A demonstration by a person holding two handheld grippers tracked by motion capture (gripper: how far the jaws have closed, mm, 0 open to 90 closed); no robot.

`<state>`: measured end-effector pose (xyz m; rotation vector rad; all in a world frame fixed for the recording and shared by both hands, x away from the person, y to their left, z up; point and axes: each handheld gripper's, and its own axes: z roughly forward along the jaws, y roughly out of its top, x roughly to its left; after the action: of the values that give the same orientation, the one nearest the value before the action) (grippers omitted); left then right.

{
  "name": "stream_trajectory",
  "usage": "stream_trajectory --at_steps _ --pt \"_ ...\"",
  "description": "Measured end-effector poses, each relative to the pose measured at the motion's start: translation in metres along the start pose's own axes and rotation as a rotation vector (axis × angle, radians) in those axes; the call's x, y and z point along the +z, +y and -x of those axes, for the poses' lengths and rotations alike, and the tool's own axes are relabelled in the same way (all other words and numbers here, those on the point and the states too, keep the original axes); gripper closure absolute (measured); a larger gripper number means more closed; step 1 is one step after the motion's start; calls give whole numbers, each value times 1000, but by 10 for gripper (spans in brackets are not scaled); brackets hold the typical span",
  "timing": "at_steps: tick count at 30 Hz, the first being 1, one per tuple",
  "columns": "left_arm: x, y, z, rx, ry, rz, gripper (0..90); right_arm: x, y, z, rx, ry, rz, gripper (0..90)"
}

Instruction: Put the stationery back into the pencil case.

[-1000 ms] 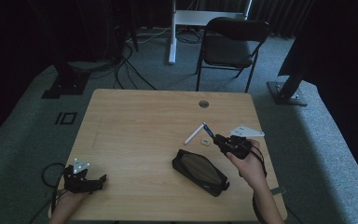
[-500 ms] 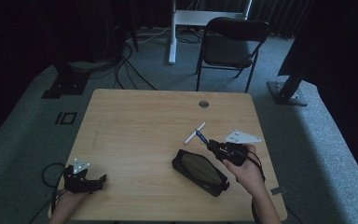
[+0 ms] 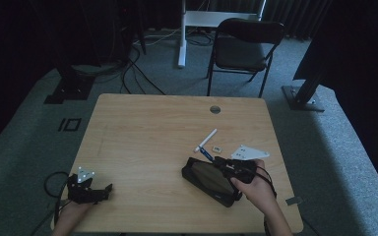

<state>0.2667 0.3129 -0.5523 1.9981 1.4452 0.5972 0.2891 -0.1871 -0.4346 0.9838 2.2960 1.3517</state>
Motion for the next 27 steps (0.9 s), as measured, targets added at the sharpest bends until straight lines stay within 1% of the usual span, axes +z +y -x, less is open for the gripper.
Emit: stream_trajectory --at_steps 2,11,16,27 --pt "0 0 0 0 0 0 2 2 -3 -1 3 3 -10 795" --pt "0 0 0 0 0 0 2 8 -12 -3 -17 24 -53 795" --pt "0 0 0 0 0 0 2 13 -16 -5 -36 40 -76 795" --pt "0 0 0 0 0 0 2 24 -23 -7 -49 60 -127 795"
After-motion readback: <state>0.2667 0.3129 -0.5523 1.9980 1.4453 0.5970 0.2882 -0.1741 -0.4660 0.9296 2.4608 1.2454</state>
